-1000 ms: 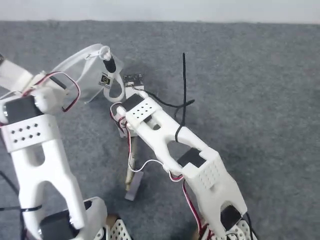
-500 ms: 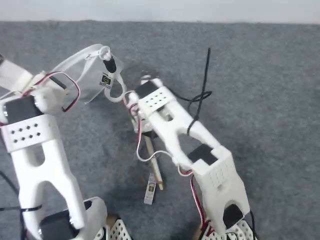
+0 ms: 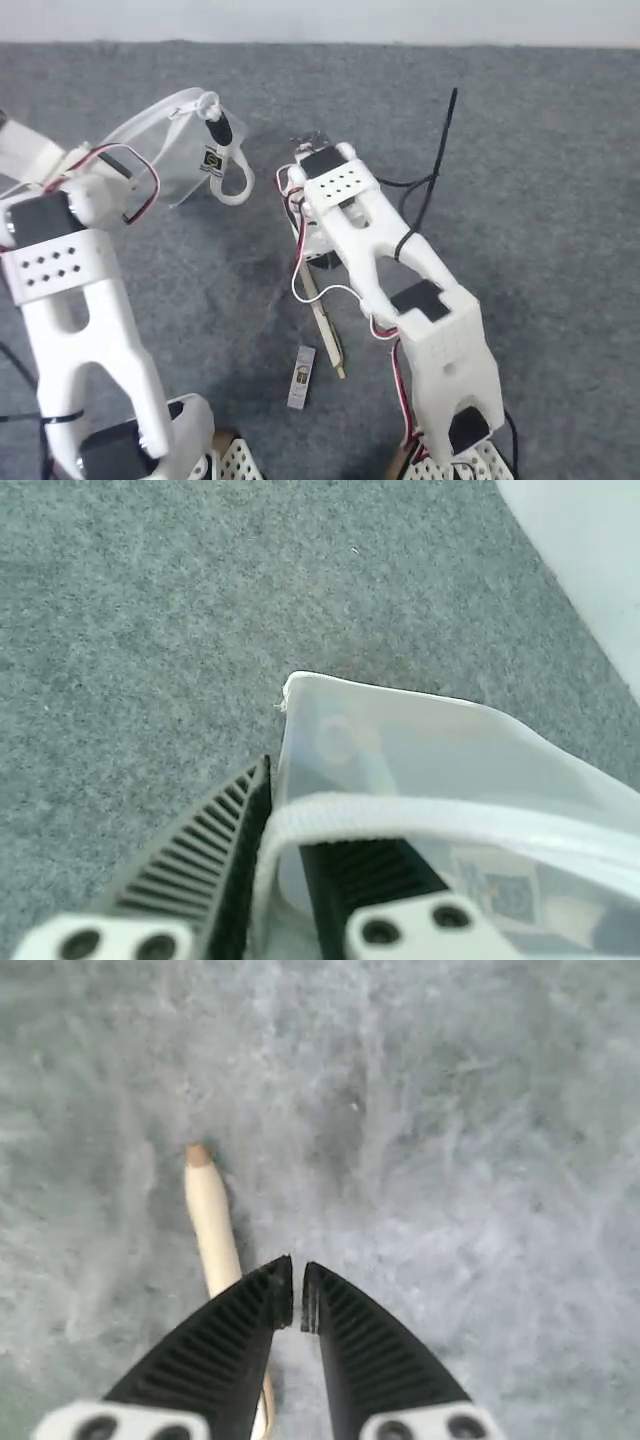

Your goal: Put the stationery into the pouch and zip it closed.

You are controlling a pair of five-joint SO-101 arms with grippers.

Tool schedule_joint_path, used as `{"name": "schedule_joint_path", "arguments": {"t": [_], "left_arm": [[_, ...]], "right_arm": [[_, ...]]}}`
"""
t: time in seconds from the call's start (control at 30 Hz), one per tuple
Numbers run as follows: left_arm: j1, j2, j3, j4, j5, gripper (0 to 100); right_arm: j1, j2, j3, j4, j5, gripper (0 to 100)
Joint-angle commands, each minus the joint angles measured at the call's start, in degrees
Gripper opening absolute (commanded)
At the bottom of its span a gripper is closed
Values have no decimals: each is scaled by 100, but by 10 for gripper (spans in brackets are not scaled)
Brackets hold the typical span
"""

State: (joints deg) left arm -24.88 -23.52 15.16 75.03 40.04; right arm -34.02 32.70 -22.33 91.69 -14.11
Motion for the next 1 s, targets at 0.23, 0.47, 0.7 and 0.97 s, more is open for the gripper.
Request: {"name": "schedule_joint_path", "arguments": {"t": [0.23, 0.47, 0.7, 0.97], "left_arm": [[-44, -26, -31, -158, 44, 12], [-44, -26, -31, -158, 44, 13], [-44, -26, -31, -158, 44, 13], [-44, -26, -31, -158, 44, 13]], "right_arm": [[40, -1253, -149, 585, 123, 6], [-259, -549, -158, 22, 114, 6], [-347, -251, -185, -277, 132, 7], [-347, -1033, -105, 286, 141, 7]]}}
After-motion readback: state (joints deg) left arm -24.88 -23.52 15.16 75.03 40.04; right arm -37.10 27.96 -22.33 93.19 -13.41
